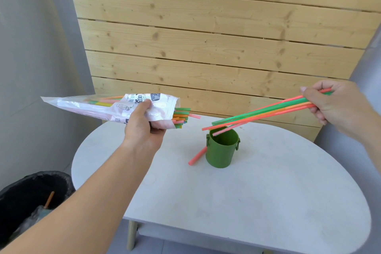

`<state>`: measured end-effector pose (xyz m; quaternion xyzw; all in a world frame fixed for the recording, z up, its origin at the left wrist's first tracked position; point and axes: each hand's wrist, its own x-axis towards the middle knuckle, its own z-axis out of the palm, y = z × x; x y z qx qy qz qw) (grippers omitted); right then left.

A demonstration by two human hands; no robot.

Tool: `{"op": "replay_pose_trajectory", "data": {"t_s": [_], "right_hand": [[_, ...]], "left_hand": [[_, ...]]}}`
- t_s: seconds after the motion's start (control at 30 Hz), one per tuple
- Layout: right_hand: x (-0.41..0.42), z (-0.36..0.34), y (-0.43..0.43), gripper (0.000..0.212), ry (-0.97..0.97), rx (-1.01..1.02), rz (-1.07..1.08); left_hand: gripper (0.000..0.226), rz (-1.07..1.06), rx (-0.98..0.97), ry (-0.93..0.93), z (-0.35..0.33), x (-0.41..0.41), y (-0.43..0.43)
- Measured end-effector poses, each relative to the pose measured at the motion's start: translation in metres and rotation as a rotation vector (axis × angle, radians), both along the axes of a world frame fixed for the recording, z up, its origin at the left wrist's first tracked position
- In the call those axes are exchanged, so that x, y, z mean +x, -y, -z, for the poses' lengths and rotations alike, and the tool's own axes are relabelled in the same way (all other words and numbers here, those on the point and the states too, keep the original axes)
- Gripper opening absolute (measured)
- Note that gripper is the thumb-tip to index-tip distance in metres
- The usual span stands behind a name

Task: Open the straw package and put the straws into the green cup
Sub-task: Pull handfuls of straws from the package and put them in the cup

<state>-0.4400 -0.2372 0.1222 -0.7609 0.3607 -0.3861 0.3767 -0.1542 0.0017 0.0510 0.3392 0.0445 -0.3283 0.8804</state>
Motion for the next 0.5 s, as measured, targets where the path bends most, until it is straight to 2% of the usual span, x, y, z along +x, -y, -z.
{"op": "replay_pose_trajectory", "data": {"t_s": [0.33,0.43,0.5], "right_hand": [[-0.001,-0.023,0.009,0.031,-0.199,-0.103,0.025],[0.008,-0.032,0.007,0.032,-0.288,-0.145,-0.007],[0.018,-0.038,0.004,0.032,-0.338,-0.178,-0.034]], "left_hand": [[0.039,0.048,-0.005,0.01,0.0,-0.012,0.003],[0.026,0.058,-0.005,0.021,0.0,-0.013,0.003],[0.03,0.058,-0.011,0.017,0.0,-0.014,0.003]]}}
